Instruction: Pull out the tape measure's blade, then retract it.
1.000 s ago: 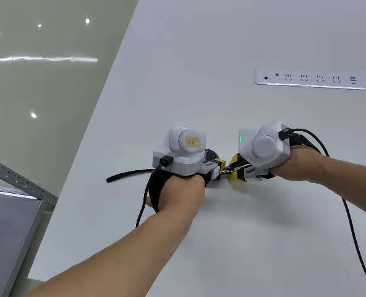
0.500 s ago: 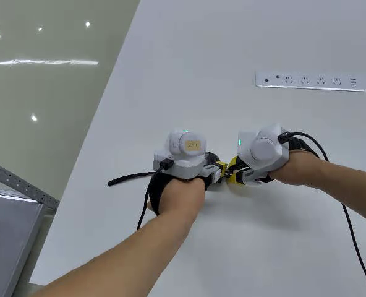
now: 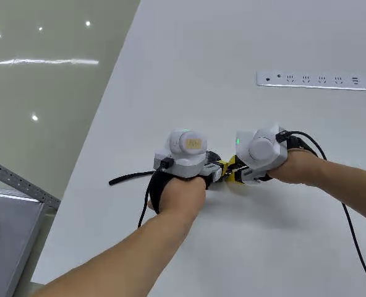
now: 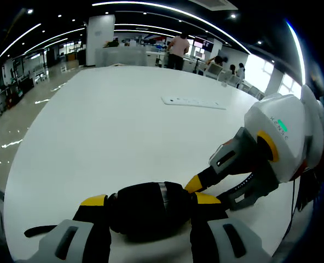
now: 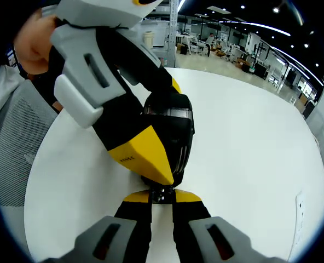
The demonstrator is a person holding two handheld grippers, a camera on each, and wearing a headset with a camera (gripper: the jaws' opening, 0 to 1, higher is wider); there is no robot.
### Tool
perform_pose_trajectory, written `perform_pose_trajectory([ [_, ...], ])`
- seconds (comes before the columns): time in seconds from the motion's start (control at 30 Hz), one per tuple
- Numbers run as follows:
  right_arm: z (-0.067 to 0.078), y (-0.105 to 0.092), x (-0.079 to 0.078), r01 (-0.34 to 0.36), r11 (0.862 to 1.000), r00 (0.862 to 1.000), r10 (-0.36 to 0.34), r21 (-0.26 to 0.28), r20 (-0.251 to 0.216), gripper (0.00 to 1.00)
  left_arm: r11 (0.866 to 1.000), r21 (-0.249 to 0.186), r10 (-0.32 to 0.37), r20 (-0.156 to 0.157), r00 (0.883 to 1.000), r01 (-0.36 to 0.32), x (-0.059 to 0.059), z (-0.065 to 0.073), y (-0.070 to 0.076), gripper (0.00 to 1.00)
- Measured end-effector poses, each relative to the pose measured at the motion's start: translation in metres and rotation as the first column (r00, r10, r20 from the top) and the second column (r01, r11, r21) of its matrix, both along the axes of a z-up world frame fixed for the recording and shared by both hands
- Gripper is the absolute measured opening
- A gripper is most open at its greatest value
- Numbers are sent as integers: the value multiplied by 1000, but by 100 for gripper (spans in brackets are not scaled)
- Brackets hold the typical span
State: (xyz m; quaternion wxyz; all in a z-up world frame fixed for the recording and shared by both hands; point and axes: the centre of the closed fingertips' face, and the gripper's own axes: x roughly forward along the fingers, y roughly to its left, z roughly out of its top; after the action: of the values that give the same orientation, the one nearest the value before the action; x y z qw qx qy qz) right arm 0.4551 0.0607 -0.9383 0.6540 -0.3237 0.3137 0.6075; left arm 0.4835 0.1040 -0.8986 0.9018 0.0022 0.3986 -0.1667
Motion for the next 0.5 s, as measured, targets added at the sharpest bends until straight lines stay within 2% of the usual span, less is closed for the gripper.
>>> perform_pose_trajectory([
  [0.5,-1,2,1,2,1000,1000,-2,-10,6,13,1000,0,-3,0,1000,3,0,0,0,55],
])
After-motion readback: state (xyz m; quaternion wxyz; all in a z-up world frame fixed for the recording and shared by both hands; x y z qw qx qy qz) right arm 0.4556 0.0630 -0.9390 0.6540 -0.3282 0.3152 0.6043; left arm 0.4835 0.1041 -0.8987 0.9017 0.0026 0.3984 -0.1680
